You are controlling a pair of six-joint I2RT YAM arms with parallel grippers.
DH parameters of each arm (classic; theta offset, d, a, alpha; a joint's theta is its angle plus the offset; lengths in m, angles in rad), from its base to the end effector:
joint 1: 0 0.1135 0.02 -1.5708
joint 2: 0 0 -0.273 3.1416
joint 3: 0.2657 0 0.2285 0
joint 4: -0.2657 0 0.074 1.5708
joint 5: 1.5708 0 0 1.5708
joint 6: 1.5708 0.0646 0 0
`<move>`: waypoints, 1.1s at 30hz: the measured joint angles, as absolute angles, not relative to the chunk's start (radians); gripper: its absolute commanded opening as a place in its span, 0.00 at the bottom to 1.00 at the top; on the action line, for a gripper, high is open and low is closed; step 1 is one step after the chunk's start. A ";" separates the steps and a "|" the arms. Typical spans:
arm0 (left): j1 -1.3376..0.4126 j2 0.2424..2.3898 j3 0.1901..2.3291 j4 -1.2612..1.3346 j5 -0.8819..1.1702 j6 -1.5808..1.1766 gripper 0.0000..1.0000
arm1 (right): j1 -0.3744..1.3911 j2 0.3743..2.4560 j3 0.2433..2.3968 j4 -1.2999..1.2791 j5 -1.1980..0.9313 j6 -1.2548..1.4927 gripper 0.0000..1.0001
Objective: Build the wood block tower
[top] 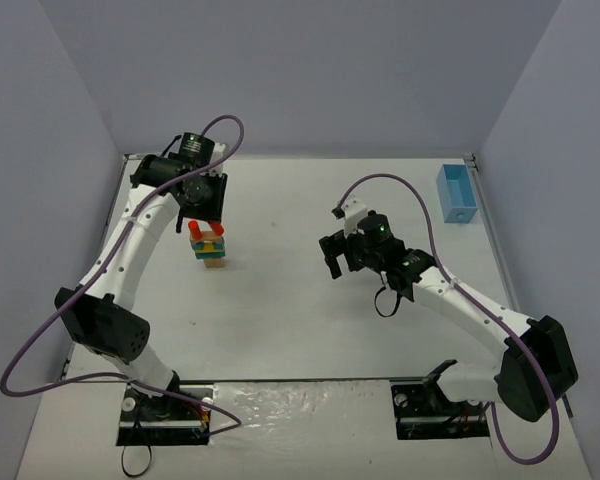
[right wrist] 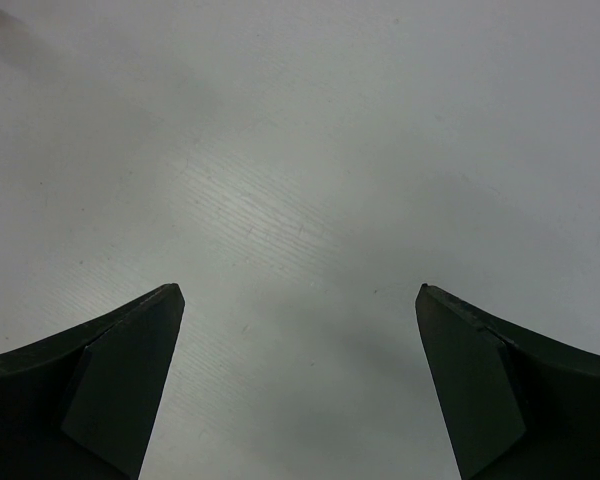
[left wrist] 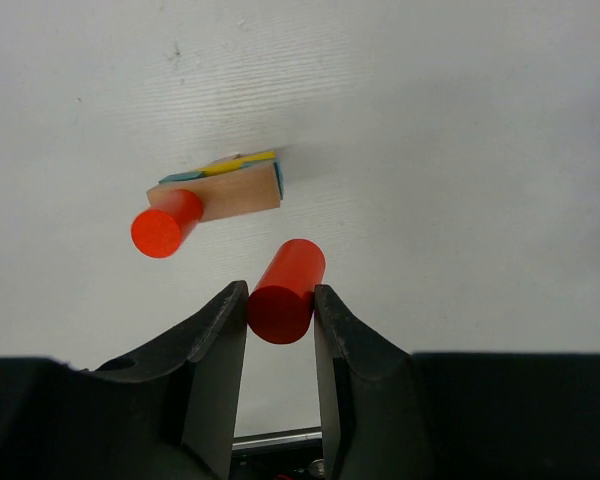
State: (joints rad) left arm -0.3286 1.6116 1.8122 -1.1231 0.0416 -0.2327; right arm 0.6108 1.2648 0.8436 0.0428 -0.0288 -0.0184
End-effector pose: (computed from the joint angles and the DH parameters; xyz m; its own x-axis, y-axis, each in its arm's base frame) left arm 0.3010 -0.1055 0.3786 -0.8140 0.0341 -0.5799 0.1629 0.9716 -0.1715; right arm 0.2384 0.1691 0.2872 -0.2916 -0.2266 -0.9293 -0.6007 0.7995 -0.0065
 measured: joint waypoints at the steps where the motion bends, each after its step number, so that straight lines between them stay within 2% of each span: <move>1: -0.316 1.625 1.819 -1.123 0.038 -0.229 0.00 | 0.608 1.266 0.844 0.043 -0.029 -0.018 1.00; 33: -0.307 1.742 1.833 -1.124 -0.052 -0.212 0.00 | 0.580 1.322 0.844 0.045 -0.034 -0.013 1.00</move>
State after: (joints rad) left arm -0.3065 1.7416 1.8332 -1.1245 -0.0519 -0.2115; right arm 0.5800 1.3220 0.8436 0.0454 -0.0343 -0.0132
